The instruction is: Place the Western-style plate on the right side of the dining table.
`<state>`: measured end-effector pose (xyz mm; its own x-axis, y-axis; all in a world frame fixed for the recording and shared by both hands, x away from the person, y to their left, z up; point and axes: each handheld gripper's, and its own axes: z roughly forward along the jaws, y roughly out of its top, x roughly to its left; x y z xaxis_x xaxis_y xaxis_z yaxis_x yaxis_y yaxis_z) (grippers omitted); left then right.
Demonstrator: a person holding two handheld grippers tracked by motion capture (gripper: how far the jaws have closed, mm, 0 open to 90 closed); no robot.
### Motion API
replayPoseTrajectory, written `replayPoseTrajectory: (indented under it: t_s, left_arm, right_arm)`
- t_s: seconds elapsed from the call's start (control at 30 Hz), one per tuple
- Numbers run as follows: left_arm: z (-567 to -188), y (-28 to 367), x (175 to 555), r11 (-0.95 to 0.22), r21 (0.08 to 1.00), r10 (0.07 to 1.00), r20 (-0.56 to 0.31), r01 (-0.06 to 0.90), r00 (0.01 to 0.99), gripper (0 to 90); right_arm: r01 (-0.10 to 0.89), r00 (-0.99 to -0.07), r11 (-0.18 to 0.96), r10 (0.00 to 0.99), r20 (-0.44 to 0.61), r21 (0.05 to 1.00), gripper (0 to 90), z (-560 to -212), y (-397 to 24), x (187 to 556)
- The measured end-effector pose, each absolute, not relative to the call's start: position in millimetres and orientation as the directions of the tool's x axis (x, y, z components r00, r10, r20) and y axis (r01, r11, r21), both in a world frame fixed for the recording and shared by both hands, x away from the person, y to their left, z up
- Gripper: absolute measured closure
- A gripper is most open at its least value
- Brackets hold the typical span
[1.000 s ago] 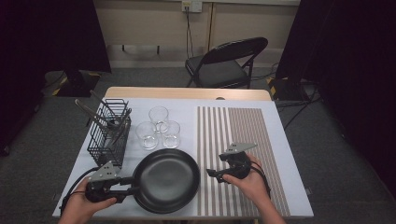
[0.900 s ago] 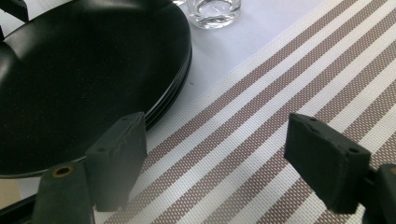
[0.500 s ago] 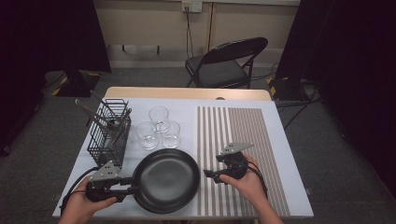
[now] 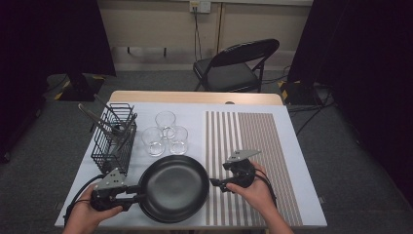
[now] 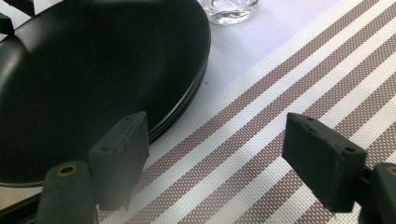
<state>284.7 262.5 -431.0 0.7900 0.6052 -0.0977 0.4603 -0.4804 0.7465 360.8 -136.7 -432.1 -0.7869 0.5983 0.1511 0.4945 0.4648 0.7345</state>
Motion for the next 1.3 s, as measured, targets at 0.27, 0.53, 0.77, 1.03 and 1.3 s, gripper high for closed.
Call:
replayPoseTrajectory:
  t_s: [0.27,0.53,0.77,1.03,1.3]
  left_arm:
    - [-431.7,261.9,284.9,-0.480,0.749,0.605,-0.094,0.457,0.791,62.9]
    - [-432.3,259.7,286.0,-0.481,0.749,0.603,-0.094,0.455,0.792,63.6]
    - [-433.4,257.1,286.6,-0.477,0.753,0.601,-0.098,0.454,0.793,63.8]
    - [-433.5,254.8,287.4,-0.486,0.753,0.595,-0.086,0.443,0.799,64.5]
    - [-433.4,253.2,287.1,-0.481,0.750,0.603,-0.092,0.454,0.792,64.9]
  right_arm:
    - [0.495,-0.787,0.465,0.599,0.151,0.734,21.6,-432.1,-134.8,361.1]
    - [0.494,-0.787,0.461,0.597,0.154,0.737,21.6,-432.0,-134.1,361.2]
    - [0.498,-0.783,0.456,0.603,0.156,0.738,21.5,-430.3,-134.9,362.0]
    - [0.493,-0.786,0.451,0.598,0.159,0.743,21.5,-427.9,-134.0,361.5]
    - [0.493,-0.790,0.454,0.591,0.163,0.742,22.0,-428.5,-132.0,361.6]
